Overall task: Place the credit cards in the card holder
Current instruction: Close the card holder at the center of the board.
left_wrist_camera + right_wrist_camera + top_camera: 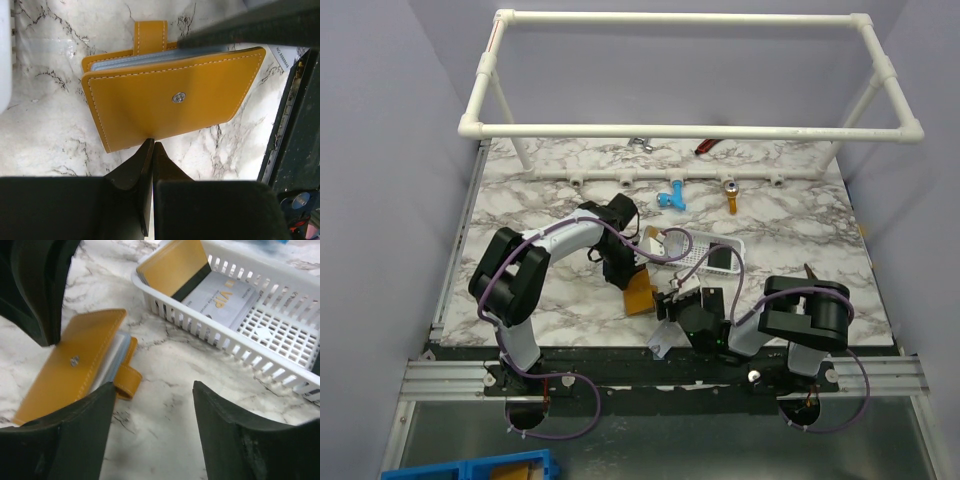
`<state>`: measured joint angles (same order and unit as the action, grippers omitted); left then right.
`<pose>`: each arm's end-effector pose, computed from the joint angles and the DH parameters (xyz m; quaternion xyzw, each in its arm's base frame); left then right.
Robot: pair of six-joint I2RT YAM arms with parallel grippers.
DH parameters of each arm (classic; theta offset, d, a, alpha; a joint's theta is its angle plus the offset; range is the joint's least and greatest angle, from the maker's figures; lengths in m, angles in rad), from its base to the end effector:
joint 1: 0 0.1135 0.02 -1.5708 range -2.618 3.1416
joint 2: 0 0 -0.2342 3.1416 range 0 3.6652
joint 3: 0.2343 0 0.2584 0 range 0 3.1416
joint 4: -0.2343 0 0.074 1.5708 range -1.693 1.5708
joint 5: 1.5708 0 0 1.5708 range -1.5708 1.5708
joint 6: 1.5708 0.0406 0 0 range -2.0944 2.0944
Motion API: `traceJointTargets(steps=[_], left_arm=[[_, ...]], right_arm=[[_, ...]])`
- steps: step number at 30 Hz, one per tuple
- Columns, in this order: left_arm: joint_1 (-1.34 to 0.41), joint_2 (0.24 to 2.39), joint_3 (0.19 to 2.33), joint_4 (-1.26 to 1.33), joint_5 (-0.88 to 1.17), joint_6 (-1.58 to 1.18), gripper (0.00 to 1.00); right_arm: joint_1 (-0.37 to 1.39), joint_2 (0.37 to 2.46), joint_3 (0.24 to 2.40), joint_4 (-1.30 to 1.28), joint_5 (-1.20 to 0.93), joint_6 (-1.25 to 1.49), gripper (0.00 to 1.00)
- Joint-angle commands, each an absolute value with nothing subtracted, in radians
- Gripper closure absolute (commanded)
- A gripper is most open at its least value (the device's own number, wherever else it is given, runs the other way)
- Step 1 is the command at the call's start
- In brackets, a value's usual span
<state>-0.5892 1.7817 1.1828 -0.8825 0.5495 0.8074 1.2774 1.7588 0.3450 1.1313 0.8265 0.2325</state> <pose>0.2544 -0.1955 0.1422 0.6275 0.7287 -0.2647 0.0723 0.1037 0.2401 0.0764 -0.1564 0.7550 0.1430 0.6206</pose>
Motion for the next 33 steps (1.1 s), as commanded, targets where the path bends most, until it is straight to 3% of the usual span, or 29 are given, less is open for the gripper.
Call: traceJointTargets(steps=[1,6,16,18,22,33], left_arm=[[-0.587,1.743,1.195,-0.870,0.565,0.809,0.96],[-0.576,1.746,1.209,-0.874,0.583,0.817,0.96],[-0.574,1.811,1.263,-0.914,0.599,0.902,0.95],[-0.577,1.816,1.271,-0.940,0.612,0.943,0.93],[-0.589,1.850,1.294,-0.981,0.595,0.999,0.92],[-0.615,1.863,1.294,-1.011,0.536,1.039,0.92]], right_arm=[[1.279,1.735,0.257,1.241,0.769,0.166,0.27],[1.279,1.760,0.243,1.280,0.743,0.116,0.20],[1.279,1.938,0.347,1.416,0.763,-0.073,0.24],[1.278,1.968,0.356,1.449,0.780,-0.091,0.29],[1.278,2.013,0.382,1.467,0.795,-0.092,0.49],[1.279,2.147,0.422,1.697,0.882,-0.135,0.79]])
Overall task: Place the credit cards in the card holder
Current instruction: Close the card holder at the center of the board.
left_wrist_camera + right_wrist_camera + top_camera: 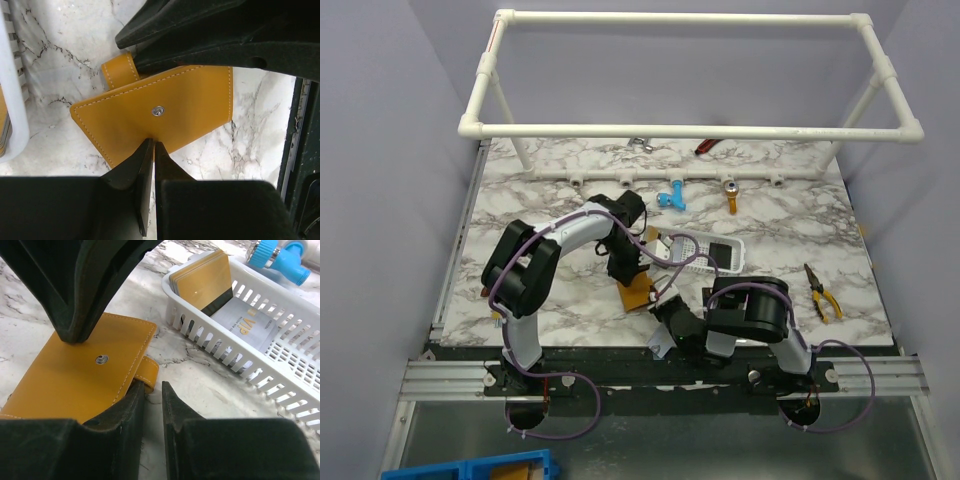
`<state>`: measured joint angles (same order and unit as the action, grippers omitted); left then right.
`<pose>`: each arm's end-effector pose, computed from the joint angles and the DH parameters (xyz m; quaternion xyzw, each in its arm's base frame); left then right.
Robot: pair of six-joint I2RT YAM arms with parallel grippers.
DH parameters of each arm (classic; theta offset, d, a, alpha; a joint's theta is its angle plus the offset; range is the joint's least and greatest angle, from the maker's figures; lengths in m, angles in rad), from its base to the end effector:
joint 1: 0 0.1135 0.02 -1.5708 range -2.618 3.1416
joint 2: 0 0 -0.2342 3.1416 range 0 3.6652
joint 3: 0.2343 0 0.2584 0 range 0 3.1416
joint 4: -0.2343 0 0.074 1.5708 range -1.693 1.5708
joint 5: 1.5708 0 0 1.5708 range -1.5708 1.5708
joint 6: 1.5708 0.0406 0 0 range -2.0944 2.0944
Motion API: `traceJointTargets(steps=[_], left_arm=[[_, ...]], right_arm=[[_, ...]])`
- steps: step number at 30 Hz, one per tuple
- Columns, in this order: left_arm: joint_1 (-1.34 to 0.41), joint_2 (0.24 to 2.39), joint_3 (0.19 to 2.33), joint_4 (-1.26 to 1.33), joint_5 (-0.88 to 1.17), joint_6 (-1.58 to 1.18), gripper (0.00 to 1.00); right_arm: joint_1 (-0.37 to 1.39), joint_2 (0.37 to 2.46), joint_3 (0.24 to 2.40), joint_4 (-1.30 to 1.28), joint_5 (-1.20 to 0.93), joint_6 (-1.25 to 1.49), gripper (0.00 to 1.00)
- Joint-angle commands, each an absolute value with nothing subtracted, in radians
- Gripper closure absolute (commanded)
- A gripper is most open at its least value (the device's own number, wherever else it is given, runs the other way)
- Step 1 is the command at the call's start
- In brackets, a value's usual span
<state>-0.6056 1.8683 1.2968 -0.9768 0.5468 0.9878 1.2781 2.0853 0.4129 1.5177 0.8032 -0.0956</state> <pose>0.2634 -0.2080 0.1433 0.6906 0.6709 -0.2630 0.0619 0.1060 0.2505 0.0455 -0.2468 0.7018 0.0871 0.6625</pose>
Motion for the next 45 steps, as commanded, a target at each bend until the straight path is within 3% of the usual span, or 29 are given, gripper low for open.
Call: traceJointTargets(steps=[1,10,12,13,14,15,26,45], left_arm=[[-0.615,1.864,1.296,-1.016,0.534,1.042,0.92],[-0.608,1.807,1.290,-1.060,0.535,1.058,0.92],[-0.592,1.779,1.288,-1.061,0.540,1.058,0.86],[-0.577,1.768,1.292,-1.065,0.546,1.054,0.72],[-0.564,1.762,1.301,-1.073,0.559,1.054,0.13],[-0.549,1.760,1.310,-1.078,0.570,1.052,0.02],[-0.517,1.846,1.384,-1.050,0.612,1.070,0.01],[-0.648,1.957,1.444,-1.050,0.517,1.112,0.01]], right_arm=[[1.279,2.155,0.422,1.725,0.889,-0.136,0.81],[1.279,2.156,0.404,1.785,0.886,-0.054,0.98],[1.279,2.153,0.399,1.784,0.868,-0.036,0.99],[1.279,2.151,0.395,1.784,0.852,-0.023,0.99],[1.279,2.148,0.391,1.784,0.830,-0.017,0.99],[1.279,2.146,0.388,1.784,0.820,-0.008,0.99],[1.264,2.084,0.325,1.779,0.769,0.227,0.99],[1.160,2.027,0.256,1.785,0.597,0.527,0.99]])
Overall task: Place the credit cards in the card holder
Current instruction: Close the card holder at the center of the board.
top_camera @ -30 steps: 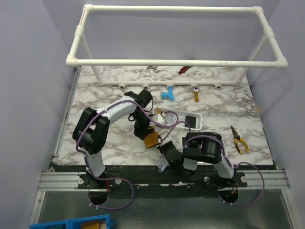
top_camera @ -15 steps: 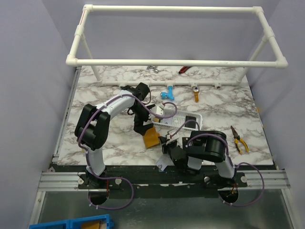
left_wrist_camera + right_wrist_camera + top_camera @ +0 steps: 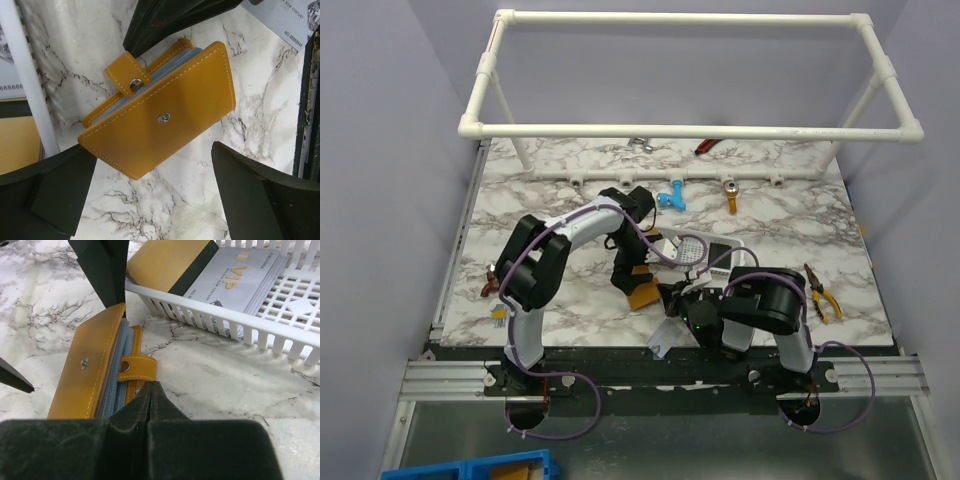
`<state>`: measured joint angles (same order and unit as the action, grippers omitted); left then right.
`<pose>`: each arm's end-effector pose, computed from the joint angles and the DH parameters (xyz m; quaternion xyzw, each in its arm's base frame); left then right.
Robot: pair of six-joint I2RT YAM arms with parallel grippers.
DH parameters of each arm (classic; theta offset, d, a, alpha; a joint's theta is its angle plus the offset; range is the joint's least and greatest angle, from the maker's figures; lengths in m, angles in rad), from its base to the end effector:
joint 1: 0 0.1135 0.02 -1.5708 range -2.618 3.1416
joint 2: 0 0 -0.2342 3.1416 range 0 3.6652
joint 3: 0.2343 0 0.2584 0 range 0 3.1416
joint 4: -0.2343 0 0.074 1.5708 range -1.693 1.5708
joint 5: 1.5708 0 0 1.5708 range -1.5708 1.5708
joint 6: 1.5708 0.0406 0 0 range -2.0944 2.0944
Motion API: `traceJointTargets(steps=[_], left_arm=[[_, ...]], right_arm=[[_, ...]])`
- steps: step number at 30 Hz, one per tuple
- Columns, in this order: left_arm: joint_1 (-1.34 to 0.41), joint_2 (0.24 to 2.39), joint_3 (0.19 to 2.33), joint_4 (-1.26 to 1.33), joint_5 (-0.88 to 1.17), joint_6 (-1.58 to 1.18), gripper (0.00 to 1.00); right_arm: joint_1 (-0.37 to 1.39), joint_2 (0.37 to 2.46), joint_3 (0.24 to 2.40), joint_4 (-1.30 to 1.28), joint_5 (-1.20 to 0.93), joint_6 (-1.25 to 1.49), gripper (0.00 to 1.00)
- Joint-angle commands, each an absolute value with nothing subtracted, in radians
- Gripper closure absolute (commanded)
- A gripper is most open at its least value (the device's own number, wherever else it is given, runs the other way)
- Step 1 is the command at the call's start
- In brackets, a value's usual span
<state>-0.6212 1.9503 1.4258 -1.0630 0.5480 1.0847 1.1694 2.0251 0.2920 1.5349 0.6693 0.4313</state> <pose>0.2744 -0.2224 0.1485 0.7236 0.6349 -0.2652 0.0543 0.1190 0.2158 0.0454 -0.0695 0.7566 0.2525 0.5992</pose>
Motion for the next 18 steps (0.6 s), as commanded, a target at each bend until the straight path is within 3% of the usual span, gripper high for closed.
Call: traceJointTargets(steps=[1,14,18], left_arm=[[-0.653,1.951,1.440,-1.044,0.512,1.113,0.02],[-0.712,1.785,1.324,-1.007,0.455,1.133,0.02],[-0.723,1.764,1.322,-1.022,0.436,1.126,0.01]], right_arm=[[1.160,2.022,0.249,1.784,0.585,0.540,0.99],[1.107,1.916,0.183,1.786,0.500,0.632,0.99],[1.107,1.916,0.190,1.786,0.481,0.480,0.66]])
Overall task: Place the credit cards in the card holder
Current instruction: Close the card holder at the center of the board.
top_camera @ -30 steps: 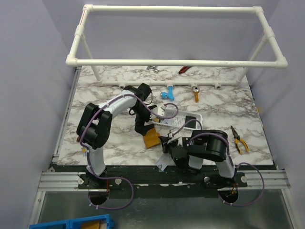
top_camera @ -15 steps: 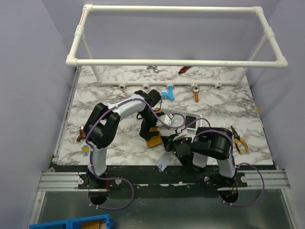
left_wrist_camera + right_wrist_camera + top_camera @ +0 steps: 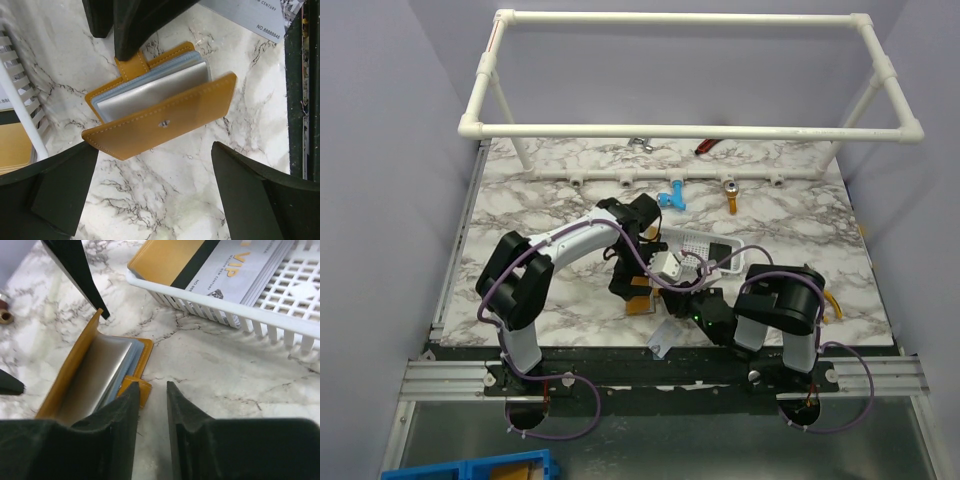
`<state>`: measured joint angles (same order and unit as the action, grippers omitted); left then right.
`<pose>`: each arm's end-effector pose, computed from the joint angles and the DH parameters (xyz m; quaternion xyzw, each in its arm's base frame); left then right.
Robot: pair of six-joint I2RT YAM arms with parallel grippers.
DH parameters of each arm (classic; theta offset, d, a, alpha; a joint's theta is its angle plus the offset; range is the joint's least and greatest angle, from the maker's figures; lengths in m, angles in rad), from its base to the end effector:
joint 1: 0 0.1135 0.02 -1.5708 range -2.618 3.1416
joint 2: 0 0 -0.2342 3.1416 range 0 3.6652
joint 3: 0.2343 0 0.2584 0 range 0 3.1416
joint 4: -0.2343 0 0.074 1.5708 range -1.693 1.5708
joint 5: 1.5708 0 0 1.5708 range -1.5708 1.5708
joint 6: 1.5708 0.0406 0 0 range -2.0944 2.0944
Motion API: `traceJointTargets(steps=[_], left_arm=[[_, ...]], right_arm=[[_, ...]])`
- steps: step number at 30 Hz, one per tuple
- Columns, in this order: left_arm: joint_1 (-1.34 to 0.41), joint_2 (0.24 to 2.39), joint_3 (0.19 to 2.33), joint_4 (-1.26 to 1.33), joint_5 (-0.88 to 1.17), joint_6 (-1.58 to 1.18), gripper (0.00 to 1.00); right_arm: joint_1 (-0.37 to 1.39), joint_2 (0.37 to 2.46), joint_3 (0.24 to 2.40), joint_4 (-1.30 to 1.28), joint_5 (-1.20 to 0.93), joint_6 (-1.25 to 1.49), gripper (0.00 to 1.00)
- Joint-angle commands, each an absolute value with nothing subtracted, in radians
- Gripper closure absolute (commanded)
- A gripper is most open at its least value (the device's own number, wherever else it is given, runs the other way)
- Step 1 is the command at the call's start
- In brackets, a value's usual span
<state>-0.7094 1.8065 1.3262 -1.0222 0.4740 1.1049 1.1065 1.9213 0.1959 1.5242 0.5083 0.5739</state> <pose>0.2405 -0.2309 0.1684 0.7702 0.5921 -0.2236 0.0786 0.1199 0.1952 0.0540 -0.0439 0.7651 0.3260 0.5536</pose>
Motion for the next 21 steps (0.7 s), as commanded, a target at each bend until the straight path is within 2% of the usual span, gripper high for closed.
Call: traceJointTargets(steps=[1,6,8,15,21], left_arm=[[-0.723,1.762,1.328,-1.032,0.447,1.125,0.02],[-0.728,1.741,1.304,-1.008,0.465,1.124,0.02],[-0.729,1.747,1.305,-1.007,0.467,1.126,0.01],[-0.729,1.759,1.316,-1.005,0.468,1.137,0.02],[-0.727,1.784,1.324,-1.021,0.473,1.150,0.02]], right_arm=[[1.107,1.917,0.189,1.786,0.469,0.431,0.60],[1.107,1.878,0.156,1.786,0.353,0.207,0.38],[1.108,1.861,0.139,1.785,0.310,0.144,0.33],[1.109,1.840,0.143,1.727,0.229,-0.040,0.34],[1.110,1.897,0.200,1.773,0.250,-0.105,0.44]])
